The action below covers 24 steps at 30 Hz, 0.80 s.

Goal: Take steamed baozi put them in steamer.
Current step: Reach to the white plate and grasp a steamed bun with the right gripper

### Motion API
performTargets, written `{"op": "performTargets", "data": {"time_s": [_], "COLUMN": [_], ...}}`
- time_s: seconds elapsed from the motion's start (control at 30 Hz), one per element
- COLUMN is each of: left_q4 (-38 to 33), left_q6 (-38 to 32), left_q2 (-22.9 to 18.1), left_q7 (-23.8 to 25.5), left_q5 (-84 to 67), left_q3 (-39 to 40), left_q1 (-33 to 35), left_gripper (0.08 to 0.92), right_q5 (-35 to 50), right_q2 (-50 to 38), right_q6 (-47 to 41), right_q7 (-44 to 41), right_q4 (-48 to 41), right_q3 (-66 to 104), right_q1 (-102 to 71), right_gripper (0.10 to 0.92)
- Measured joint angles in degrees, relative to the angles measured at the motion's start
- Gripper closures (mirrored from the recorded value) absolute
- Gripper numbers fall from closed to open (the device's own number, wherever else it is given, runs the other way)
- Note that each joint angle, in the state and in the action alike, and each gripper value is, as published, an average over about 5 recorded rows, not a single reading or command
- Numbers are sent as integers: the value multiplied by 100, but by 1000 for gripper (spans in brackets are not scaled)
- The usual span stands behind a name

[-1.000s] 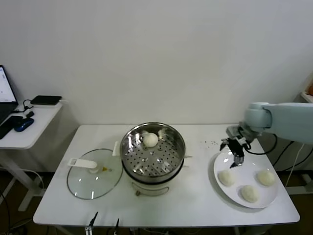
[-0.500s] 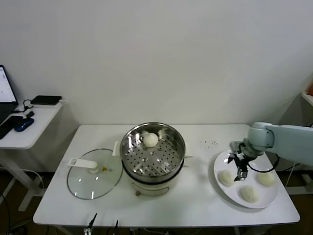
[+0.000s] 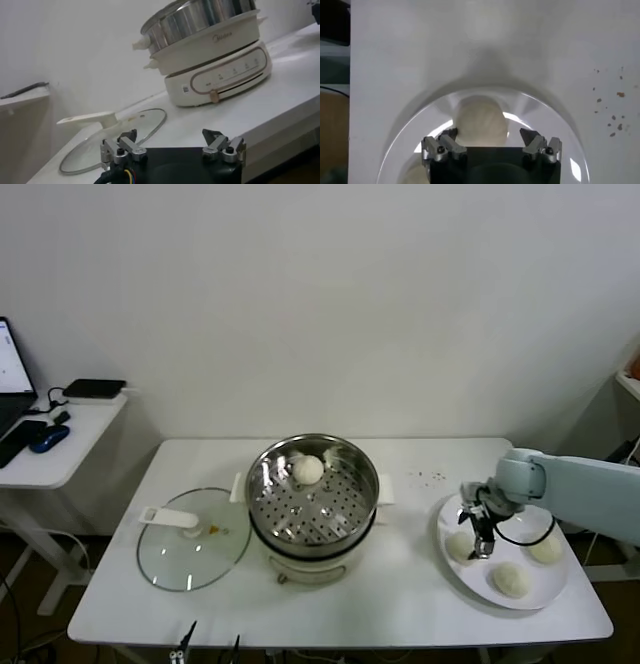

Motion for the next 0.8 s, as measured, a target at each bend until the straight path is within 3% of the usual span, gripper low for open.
{"op": "performTargets", "data": {"time_s": [0.33, 0.63, 0.8], "left_q4": [-14, -52, -84], "left_q6": [2, 2, 3], "left_q2": [-3, -4, -9], "left_q7": [0, -1, -1], "left_q5": [10, 21, 38], "left_q3": [-1, 3, 7], "left_q1": [0, 12, 26], "left_gripper": [177, 177, 177], "right_q5": [-20, -2, 40], "right_q2": [-5, -79, -117], "right_q6": [-16, -27, -19], "right_q7": [-66, -127, -183], "right_q4": [-50, -20, 5], "right_q3": [159, 205, 187], "right_q1": [-137, -144, -91], "right_gripper": [220, 446, 487]}}
